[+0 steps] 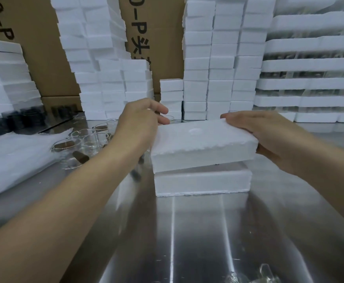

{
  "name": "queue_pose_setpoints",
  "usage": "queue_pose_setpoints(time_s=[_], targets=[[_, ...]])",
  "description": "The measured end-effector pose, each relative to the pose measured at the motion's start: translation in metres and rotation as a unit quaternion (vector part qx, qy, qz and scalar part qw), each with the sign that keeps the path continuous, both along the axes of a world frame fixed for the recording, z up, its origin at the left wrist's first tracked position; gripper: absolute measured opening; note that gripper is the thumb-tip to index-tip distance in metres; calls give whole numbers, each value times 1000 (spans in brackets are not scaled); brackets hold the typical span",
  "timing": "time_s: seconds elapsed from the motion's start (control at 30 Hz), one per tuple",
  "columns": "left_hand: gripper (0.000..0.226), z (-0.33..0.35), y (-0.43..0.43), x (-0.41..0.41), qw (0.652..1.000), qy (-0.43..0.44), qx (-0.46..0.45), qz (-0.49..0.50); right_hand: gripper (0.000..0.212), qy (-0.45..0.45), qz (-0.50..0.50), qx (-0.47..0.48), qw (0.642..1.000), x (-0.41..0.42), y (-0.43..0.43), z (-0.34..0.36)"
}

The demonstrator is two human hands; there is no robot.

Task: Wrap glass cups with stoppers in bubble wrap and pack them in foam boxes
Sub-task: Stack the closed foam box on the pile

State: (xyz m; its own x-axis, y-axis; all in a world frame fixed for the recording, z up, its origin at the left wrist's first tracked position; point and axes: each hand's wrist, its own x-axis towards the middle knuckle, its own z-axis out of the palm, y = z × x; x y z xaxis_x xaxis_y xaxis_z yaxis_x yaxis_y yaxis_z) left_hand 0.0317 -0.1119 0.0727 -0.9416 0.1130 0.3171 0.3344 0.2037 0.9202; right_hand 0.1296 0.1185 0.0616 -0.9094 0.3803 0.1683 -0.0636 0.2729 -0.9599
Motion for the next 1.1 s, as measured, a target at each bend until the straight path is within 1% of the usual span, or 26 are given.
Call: queue_pose_setpoints(time_s=[0.2,0.27,0.4,0.5,0.6,0.8,0.9,1.1], targets=[[48,-4,1,-2,999,17,19,-31,14,23,2,-47,999,-2,-6,-6],[48,-7,3,-1,999,7,17,-45,14,2,-7,-34,999,-4,-6,-7],[44,-9,3,-1,998,-20,4,-62,15,-47,-49,32,997,-7,-1,-9],[44,-10,3,-1,997,-31,4,-68,16,-54,-55,35,996,-8,-2,-11],[43,-15,3,-2,996,-50,3,-72,19,-65,-39,22,997,-9,-4,-12],[45,-23,6,-11,993,-82,-14,-83,17,-98,-31,19,994,-7,-4,-14],[43,-25,5,-13,992,-81,-20,-92,20,-113,-28,28,993,-7,-4,-15],[35,-29,4,-16,992,-74,-39,-97,34,-129,-6,21,991,-2,-4,-12]])
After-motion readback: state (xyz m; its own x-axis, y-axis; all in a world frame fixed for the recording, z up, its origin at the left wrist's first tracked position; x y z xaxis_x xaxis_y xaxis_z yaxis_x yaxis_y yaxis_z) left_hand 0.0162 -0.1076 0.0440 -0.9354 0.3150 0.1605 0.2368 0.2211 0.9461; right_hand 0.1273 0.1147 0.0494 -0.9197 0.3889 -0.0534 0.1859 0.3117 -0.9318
